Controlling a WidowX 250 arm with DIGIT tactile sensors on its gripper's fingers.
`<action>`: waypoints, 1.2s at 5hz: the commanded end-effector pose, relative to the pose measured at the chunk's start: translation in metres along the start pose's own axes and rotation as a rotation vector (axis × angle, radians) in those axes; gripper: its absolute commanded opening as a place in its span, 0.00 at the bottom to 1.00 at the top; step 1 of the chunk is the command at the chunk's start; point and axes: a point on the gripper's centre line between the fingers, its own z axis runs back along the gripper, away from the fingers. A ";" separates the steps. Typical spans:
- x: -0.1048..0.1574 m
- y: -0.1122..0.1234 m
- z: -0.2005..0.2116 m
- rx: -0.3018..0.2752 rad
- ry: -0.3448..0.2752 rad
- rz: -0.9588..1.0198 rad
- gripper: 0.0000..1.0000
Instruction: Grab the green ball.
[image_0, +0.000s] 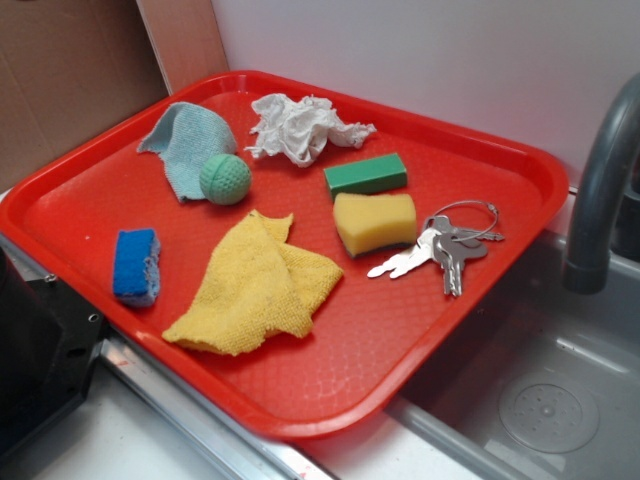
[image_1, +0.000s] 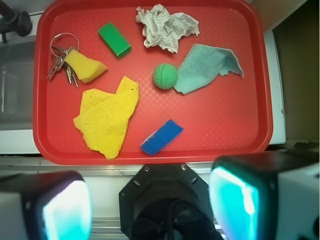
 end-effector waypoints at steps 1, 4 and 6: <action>0.000 0.000 0.000 0.000 0.000 0.000 1.00; 0.069 0.008 -0.082 -0.095 -0.180 0.760 1.00; 0.101 0.029 -0.131 -0.012 -0.076 1.059 1.00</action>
